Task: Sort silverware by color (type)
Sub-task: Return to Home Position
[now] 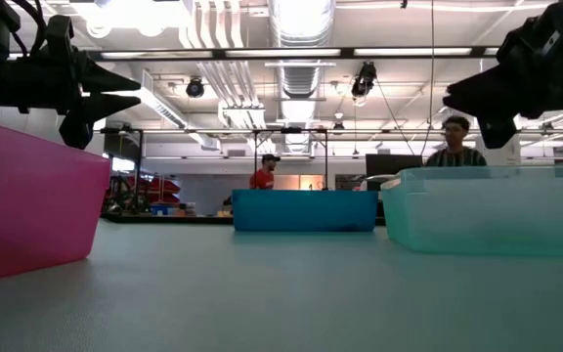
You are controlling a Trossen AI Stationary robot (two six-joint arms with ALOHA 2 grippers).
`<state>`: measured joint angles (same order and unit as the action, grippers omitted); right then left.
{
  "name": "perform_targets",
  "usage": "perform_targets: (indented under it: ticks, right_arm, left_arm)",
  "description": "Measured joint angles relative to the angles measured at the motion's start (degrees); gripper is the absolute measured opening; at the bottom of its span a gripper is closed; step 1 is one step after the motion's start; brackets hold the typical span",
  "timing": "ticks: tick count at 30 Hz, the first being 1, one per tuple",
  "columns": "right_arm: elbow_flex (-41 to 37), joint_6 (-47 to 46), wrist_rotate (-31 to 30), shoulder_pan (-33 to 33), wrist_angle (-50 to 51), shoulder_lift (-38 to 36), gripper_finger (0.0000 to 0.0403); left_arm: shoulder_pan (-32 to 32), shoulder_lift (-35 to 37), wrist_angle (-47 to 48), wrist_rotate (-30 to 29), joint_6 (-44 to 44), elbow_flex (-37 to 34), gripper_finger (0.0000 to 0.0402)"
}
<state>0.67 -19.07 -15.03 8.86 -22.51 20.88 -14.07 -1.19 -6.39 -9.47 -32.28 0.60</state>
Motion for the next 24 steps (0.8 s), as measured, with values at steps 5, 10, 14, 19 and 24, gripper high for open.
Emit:
perform_targets:
  ticks: [5,10,14,19,24]
  right_arm:
    - [0.0,0.0,0.0,0.0,0.0,-1.0,0.0086]
    - [0.0,0.0,0.0,0.0,0.0,-2.8,0.0081]
    - [0.0,0.0,0.0,0.0,0.0,-5.7,0.0076]
    - [-0.1,0.0,0.2,-0.8,0.0,-12.0,0.0073]
    - [-0.1,0.0,-0.1,-2.2,-0.2,-19.2,0.0080]
  left_arm:
    - [0.0,0.0,0.0,0.0,0.0,0.0,0.0098]
    - [0.0,0.0,0.0,0.0,0.0,0.0,0.0098]
    - [0.0,0.0,0.0,0.0,0.0,0.0,0.0098]
    - [0.0,0.0,0.0,0.0,0.0,0.0,0.0098]
    - [0.0,0.0,0.0,0.0,0.0,0.0,0.0098]
